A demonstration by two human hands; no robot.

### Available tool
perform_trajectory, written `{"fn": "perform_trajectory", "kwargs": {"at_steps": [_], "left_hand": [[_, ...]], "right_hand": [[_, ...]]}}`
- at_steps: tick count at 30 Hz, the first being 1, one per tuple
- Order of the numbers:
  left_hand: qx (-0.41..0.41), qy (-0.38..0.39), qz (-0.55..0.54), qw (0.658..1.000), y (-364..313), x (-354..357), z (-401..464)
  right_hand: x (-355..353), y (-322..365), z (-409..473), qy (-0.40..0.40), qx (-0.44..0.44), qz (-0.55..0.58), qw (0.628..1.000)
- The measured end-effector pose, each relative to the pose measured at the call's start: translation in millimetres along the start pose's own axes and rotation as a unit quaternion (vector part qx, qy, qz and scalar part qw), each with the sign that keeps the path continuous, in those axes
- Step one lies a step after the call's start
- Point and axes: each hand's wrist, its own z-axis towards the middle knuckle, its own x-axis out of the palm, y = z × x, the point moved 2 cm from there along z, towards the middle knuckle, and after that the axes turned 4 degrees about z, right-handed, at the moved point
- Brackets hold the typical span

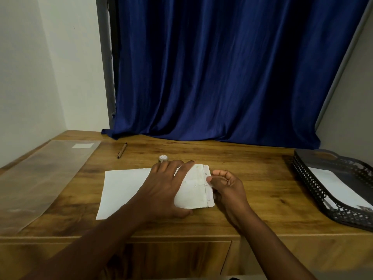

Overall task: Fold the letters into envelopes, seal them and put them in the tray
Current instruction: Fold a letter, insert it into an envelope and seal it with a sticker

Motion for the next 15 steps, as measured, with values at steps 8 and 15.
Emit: {"fn": "perform_trajectory", "kwargs": {"at_steps": [8,15], "left_hand": [[-0.099,0.012,-0.022,0.995,-2,-2,21],[-0.235,0.052,-0.212,0.947,7,-4,39]], "right_hand": [[10,-2,3,0.079,0.092,-0.011,0.993],[13,8,37,0.019,0.145,0.112,0.983]]}}
